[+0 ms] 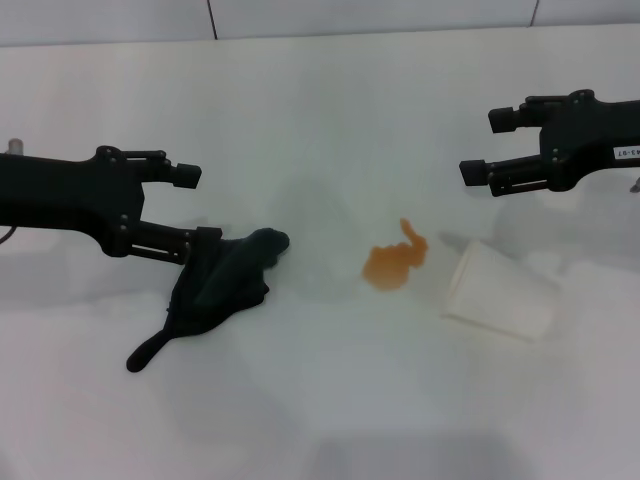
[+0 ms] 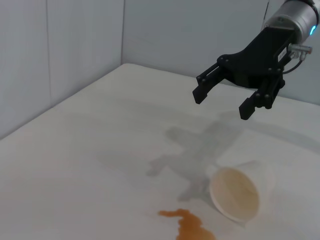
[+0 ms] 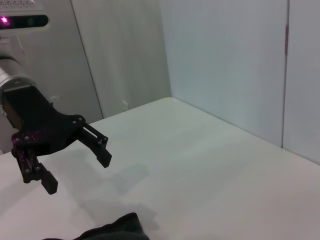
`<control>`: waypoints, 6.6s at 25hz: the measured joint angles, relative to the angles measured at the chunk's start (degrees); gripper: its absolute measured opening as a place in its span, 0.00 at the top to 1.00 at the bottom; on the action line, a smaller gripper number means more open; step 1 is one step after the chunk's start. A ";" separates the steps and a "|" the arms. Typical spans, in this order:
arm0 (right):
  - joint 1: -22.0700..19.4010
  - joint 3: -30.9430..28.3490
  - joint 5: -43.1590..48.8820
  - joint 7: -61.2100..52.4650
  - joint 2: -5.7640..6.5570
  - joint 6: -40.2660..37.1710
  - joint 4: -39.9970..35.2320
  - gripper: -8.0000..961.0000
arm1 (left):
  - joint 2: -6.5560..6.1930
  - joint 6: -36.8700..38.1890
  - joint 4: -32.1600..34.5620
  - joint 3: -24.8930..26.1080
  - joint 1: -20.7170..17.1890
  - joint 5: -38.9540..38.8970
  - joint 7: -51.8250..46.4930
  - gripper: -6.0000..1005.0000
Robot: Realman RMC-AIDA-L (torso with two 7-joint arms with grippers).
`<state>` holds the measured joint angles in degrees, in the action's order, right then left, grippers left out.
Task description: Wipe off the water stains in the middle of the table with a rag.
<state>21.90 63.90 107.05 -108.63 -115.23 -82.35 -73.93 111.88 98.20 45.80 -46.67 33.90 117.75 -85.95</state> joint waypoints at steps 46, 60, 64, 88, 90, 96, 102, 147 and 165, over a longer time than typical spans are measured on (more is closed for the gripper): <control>0.38 2.50 23.74 -18.02 0.06 -17.50 -13.97 0.13 | 0.07 0.17 0.23 -0.47 0.36 0.03 0.06 0.12; 3.41 10.74 29.23 -22.59 -0.17 -14.19 -13.92 0.13 | 0.24 0.25 0.42 -0.63 0.14 0.00 0.78 0.13; 4.84 10.82 30.39 -23.50 -0.14 -14.03 -13.42 0.14 | 0.26 0.25 0.43 -0.56 0.04 -0.06 0.79 0.13; 5.37 17.06 30.26 -25.83 -0.28 -9.24 -9.57 0.14 | 0.26 0.19 0.43 -0.47 0.29 -0.10 0.88 0.14; 5.35 17.26 30.42 -25.83 -0.27 -8.82 -8.99 0.14 | 0.26 0.22 0.43 -0.43 0.19 -0.15 0.88 0.14; 5.43 18.77 30.62 -25.82 -0.25 -6.78 -6.63 0.14 | 0.26 0.19 0.34 -0.40 0.12 -0.21 0.95 0.14; 5.27 19.47 30.67 -25.84 -0.25 -5.60 -6.49 0.14 | 0.26 0.12 0.34 -0.40 0.17 -0.26 0.96 0.14; 1.49 11.01 19.74 -17.62 -0.08 2.77 -3.66 0.23 | 0.26 -0.90 -0.01 -0.18 0.48 -0.34 2.30 0.15; -0.04 2.90 -14.98 21.88 -0.02 14.07 26.64 0.23 | 0.26 -1.25 0.43 0.00 0.55 -1.42 1.99 0.16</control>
<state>21.86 66.79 92.07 -86.76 -115.25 -68.28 -47.29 112.14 96.95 46.24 -46.66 34.45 116.33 -83.96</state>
